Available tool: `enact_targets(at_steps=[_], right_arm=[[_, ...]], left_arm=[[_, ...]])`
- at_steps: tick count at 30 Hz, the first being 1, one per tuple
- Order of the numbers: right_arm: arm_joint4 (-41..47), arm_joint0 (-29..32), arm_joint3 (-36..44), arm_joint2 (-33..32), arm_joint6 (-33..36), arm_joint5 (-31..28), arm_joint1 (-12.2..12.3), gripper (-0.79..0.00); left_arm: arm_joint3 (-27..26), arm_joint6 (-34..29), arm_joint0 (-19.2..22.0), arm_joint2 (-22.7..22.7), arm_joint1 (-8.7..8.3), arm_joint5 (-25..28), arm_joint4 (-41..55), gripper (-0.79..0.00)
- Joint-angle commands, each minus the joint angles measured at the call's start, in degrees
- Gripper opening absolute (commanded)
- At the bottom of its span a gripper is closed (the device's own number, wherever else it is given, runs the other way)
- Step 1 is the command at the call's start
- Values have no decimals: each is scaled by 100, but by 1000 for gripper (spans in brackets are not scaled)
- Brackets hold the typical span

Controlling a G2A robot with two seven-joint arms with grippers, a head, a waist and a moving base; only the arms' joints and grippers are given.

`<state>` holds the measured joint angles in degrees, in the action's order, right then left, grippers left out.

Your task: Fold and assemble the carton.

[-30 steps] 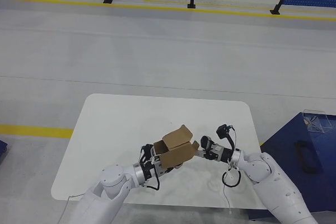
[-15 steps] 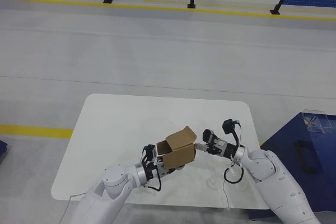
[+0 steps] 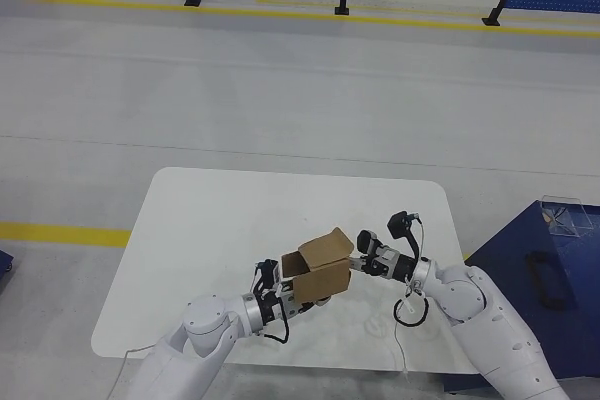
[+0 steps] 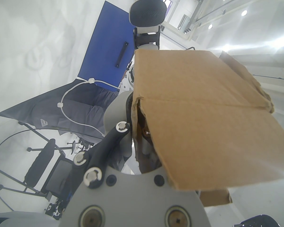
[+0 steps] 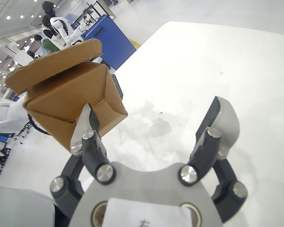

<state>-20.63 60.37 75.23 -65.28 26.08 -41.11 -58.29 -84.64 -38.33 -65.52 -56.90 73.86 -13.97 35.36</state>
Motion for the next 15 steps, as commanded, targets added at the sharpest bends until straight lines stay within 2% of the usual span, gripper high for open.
enact_targets(at_steps=[1, 15], right_arm=[[15, -1, -26, -5, -8, -15, -3, 0], [82, -47, -115, 169, -85, 42, -86, 0]], left_arm=[[3, -8, -8, -5, 0, 3, 16, -785], [-4, -85, -6, 5, 10, -6, 96, -785]])
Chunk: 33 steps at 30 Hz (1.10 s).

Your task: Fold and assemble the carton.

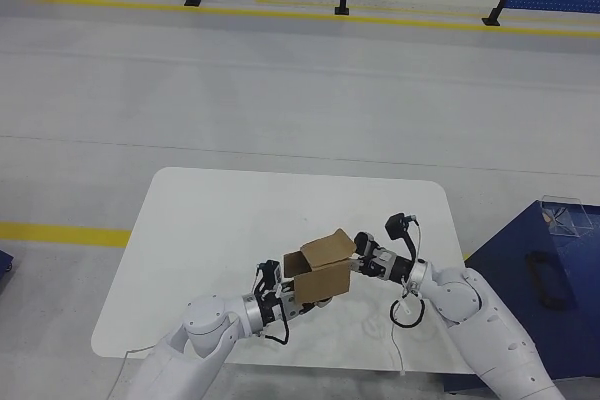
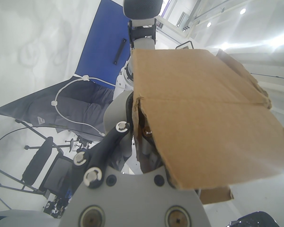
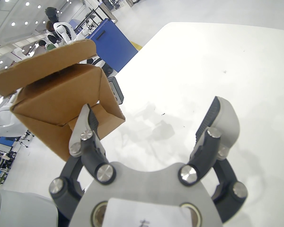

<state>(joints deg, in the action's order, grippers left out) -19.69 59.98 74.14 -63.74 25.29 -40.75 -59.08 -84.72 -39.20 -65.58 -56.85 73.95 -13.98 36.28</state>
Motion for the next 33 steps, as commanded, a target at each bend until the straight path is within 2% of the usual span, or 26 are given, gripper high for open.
enact_targets(at_steps=[1, 10, 19, 23, 33], right_arm=[[-29, -18, -8, 27, -19, 7, -12, 0], [289, -14, -70, -138, -86, -183, -8, 0], [656, 60, -441, -535, 203, -279, 86, 0], [627, 79, -538, -482, 406, -245, 88, 0], [640, 92, -475, -206, 431, -275, 15, 0]], left_arm=[[0, 7, 0, -3, 2, -3, 13, -785], [0, -16, -26, -44, -1, -3, 85, -785], [-3, -57, -57, -88, -8, 23, 131, -785], [6, -72, -66, -87, -8, 36, 135, -785], [1, -53, -69, -44, -1, 39, 94, -785]])
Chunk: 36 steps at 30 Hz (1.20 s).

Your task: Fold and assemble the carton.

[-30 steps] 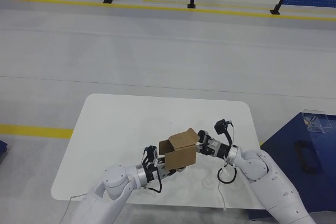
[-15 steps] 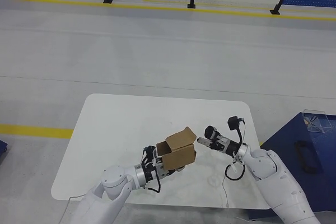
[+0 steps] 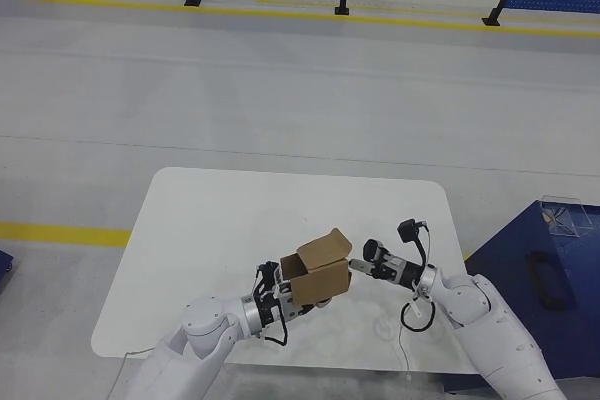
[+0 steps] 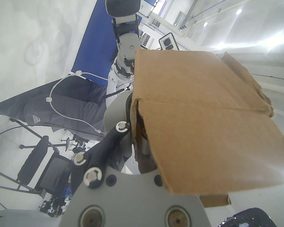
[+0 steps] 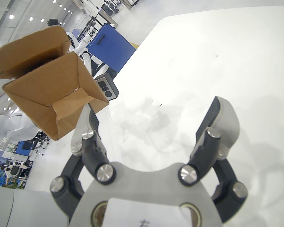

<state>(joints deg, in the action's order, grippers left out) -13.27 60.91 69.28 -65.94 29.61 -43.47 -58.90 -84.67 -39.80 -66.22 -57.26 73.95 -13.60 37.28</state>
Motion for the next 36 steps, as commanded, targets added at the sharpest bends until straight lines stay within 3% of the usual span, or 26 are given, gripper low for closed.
enact_targets(at_steps=[1, 31, 36], right_arm=[[4, -3, 19, 28, 8, -10, -8, 0], [-36, 71, 349, 220, -21, 68, -82, 0], [-47, 100, 340, 26, -250, -179, -56, 0]], left_arm=[[-11, 9, -14, -3, -2, 3, -10, -785], [-100, -53, -148, -30, -34, 31, -84, -785], [-61, -47, -111, -2, -22, 47, -56, -785]])
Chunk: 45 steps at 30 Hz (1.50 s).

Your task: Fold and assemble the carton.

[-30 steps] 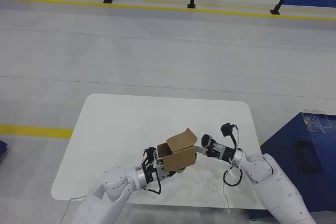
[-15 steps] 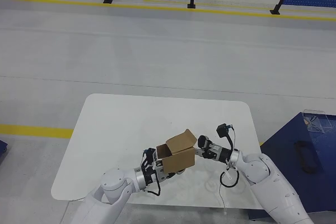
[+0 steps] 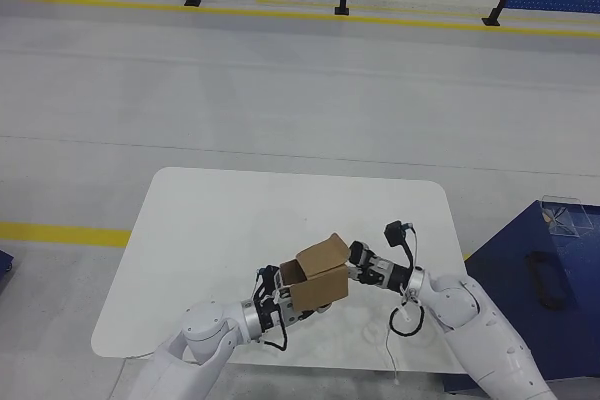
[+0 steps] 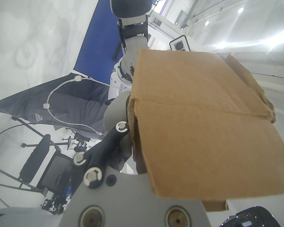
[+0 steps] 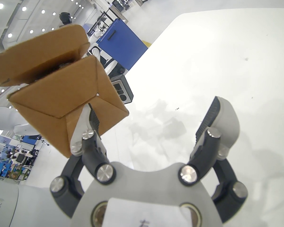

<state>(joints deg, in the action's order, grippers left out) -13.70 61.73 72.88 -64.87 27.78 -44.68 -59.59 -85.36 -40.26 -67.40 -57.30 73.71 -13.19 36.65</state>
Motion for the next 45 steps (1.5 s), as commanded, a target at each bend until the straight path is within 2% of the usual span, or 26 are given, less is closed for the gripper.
enact_targets(at_steps=[1, 5, 8, 14, 17, 31, 32, 34, 37, 38, 40, 41, 43, 45], right_arm=[[40, 48, -42, -186, -152, -127, 32, 0], [101, 197, -115, -795, -604, -385, 135, 0], [-156, 418, -65, -1319, -1320, -412, 193, 0], [282, 791, -31, -2014, -2097, -420, 245, 0], [645, 877, 13, -2081, -2067, -385, 244, 0], [645, 877, 13, -2081, -2067, -385, 244, 0], [645, 877, 13, -2081, -2067, -385, 244, 0], [645, 877, 13, -2081, -2067, -385, 244, 0], [645, 877, 13, -2081, -2067, -385, 244, 0], [645, 877, 13, -2081, -2067, -385, 244, 0], [645, 877, 13, -2081, -2067, -385, 244, 0], [645, 877, 13, -2081, -2067, -385, 244, 0], [645, 877, 13, -2081, -2067, -385, 244, 0], [645, 877, 13, -2081, -2067, -385, 244, 0]], left_arm=[[10, -3, 13, 5, 3, 18, 6, -785], [18, 6, 27, -7, 4, 32, 18, -785], [20, 4, 26, -10, 4, 34, 20, -785], [20, 4, 26, -10, 4, 34, 20, -785], [20, 4, 26, -10, 4, 34, 20, -785], [-12, 82, 11, -10, 3, -18, -1, -785], [-150, 261, -16, -8, -4, -262, -52, -785], [-633, 607, -113, -29, -15, -1086, 111, -785], [-1473, 1436, -309, -139, 9, -2203, 810, -785], [-1658, 1923, -425, -223, 45, -2480, 1300, -785], [-2206, 2804, -599, -208, 134, -2513, 1996, -785], [-2240, 3156, -766, -200, 198, -2543, 2815, -785], [-2387, 4040, -805, -142, 301, -2661, 3981, -785], [-2358, 5359, -818, -97, 400, -2305, 4911, -785]])
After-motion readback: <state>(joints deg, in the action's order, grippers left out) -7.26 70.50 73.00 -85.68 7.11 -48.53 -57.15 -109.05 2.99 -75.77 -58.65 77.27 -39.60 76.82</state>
